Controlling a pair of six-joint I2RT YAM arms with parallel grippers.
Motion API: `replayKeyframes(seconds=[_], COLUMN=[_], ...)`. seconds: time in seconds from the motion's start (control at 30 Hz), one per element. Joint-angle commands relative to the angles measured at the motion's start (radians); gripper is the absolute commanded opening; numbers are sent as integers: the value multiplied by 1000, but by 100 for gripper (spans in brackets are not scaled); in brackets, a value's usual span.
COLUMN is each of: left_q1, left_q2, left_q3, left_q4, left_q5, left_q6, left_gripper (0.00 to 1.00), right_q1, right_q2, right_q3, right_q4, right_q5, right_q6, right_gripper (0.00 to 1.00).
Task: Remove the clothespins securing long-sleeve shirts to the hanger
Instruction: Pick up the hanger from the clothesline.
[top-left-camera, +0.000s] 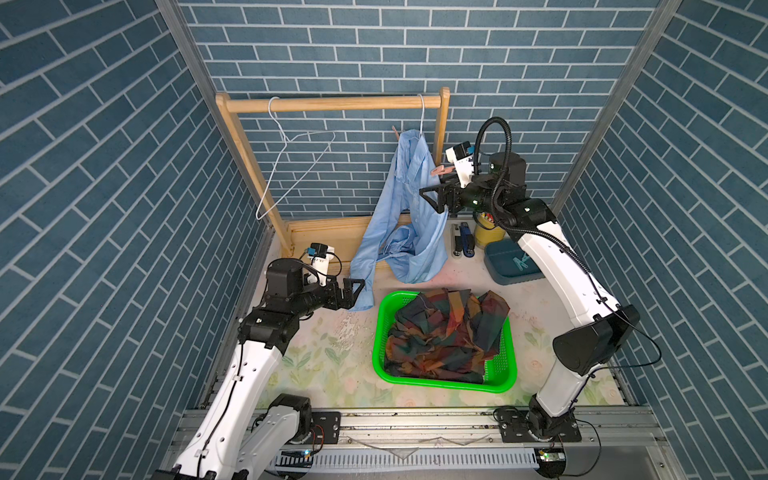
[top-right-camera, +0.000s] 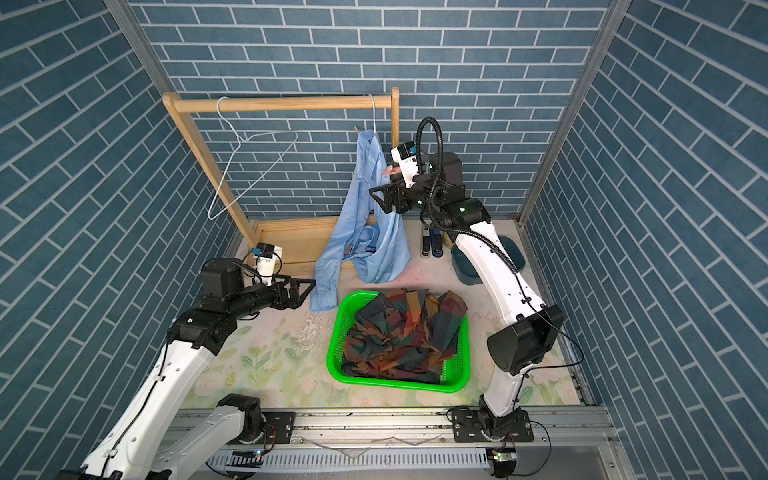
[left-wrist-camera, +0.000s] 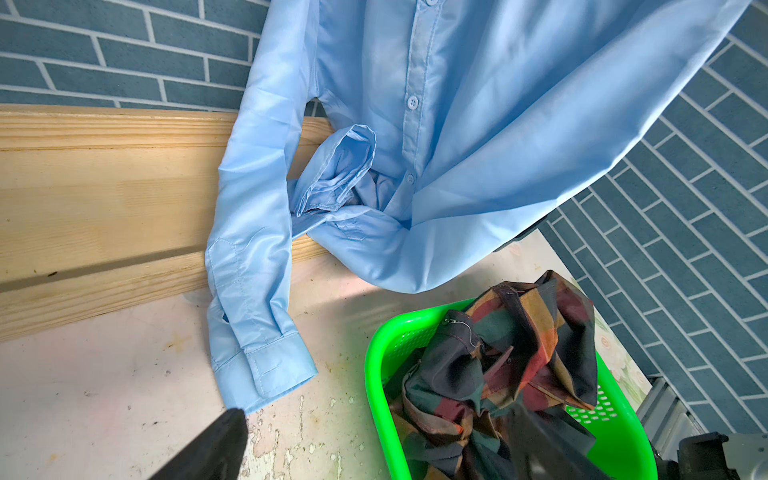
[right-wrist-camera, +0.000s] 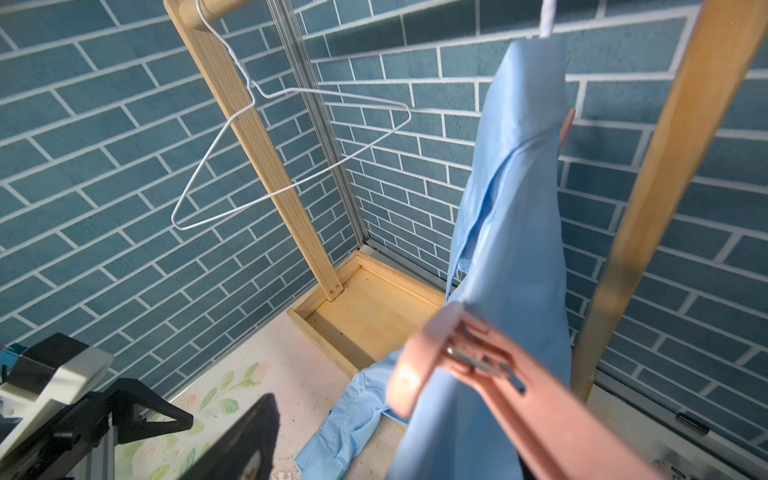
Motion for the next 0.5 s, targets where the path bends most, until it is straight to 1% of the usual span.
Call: replayKeyframes(seconds=[0.0, 0.07, 0.17, 0.23, 0.33, 0.47], left_q1=[-4, -4, -4, -4, -4, -4], left_q2=[5, 8, 6, 3, -1, 0], left_q3=[-2, -2, -4, -5, -8, -11], left_q4=[16, 16, 14, 11, 6, 10], left_q5=[-5, -6, -6, -7, -11, -11], left_q6=[8, 6, 6, 8, 11, 8], left_gripper=[100, 100, 100, 100, 100, 100], right_q1=[-5, -6, -8, -9, -9, -9], right_q2=[-28, -31, -43, -57, -78, -131], right_q3=[-11, -19, -39, -57, -75, -136], right_q4=[16, 16, 19, 16, -8, 4], right_q5=[4, 15, 35, 65, 91, 121], right_q6=[-30, -30, -28, -17, 2, 19], right_gripper=[92, 96, 96, 94, 87, 71])
